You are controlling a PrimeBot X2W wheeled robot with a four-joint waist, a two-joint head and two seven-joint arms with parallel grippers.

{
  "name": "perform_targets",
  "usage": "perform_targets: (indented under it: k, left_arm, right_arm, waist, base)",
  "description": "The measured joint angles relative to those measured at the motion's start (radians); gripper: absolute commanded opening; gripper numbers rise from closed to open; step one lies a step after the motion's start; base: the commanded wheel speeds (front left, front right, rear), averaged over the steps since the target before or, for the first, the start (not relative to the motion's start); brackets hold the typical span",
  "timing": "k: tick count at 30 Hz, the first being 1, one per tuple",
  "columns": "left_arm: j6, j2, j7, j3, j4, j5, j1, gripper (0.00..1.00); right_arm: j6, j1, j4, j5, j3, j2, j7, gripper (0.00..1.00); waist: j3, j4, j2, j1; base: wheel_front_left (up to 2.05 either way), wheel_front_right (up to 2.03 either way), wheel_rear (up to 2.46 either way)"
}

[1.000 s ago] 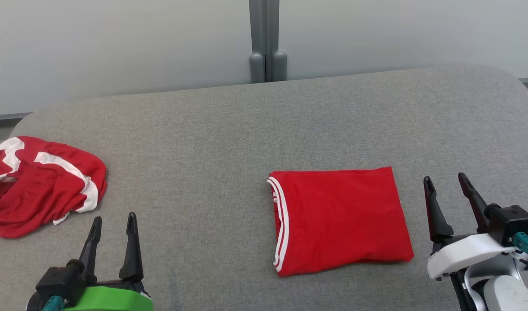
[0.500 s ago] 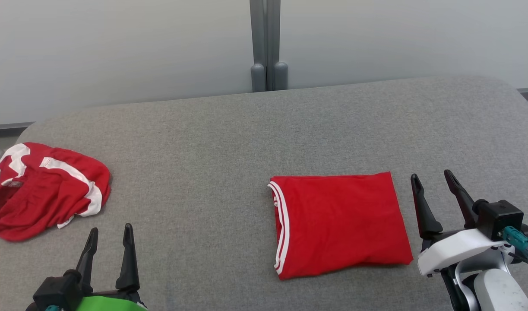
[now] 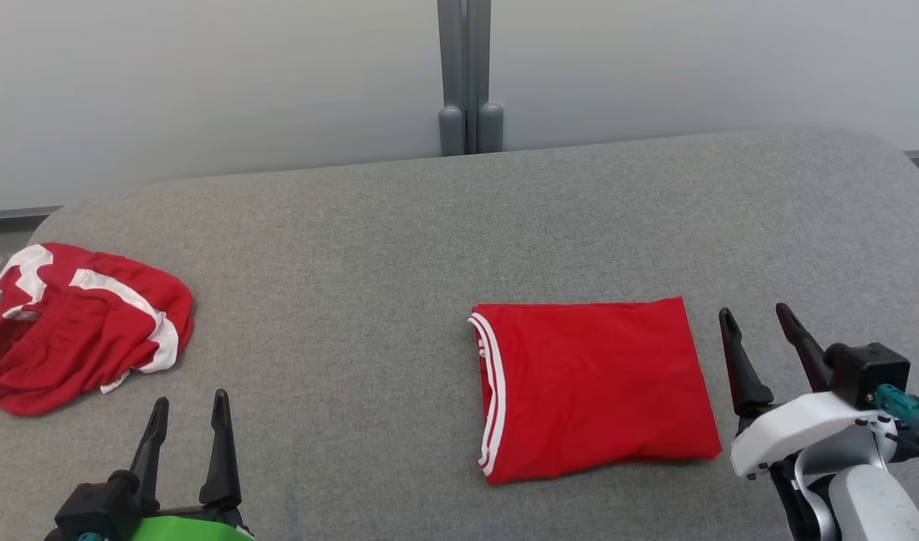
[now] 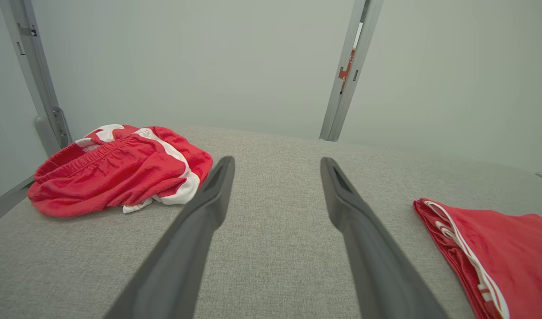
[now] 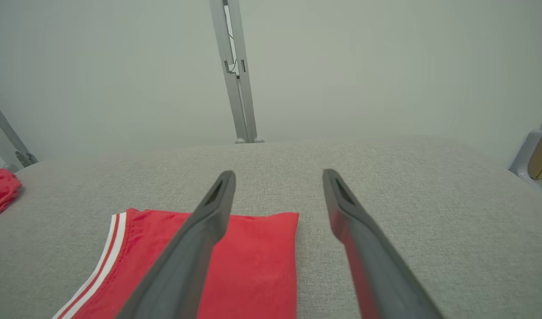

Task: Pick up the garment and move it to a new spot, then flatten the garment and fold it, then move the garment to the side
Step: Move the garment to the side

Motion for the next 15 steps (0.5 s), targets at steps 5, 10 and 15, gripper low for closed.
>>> perform_targets:
  k: [5, 10, 15]
  left_arm:
    - [0.0, 0.0, 0.0, -0.001, -0.005, 0.0, 0.0, 1.0]
    - [0.0, 0.001, 0.0, -0.014, -0.006, 0.0, -0.01, 1.0]
    - [0.0, 0.001, 0.0, -0.024, -0.011, 0.0, -0.035, 1.0]
  right_arm:
    - [0.0, -0.054, 0.068, 0.028, -0.001, -0.011, 0.245, 1.0]
    - [0.0, -0.13, 0.155, 0.047, 0.004, -0.036, 0.533, 1.0]
    - [0.0, -0.195, 0.236, 0.045, 0.007, -0.04, 0.62, 1.0]
  waist:
    - [0.009, 0.003, 0.0, 0.0]
    - [0.03, 0.019, 0.0, 0.0]
    - [0.065, 0.04, 0.0, 0.0]
  base:
    - [0.0, 0.0, 0.0]
    - [0.0, 0.0, 0.0]
    - [0.0, 0.0, 0.0]
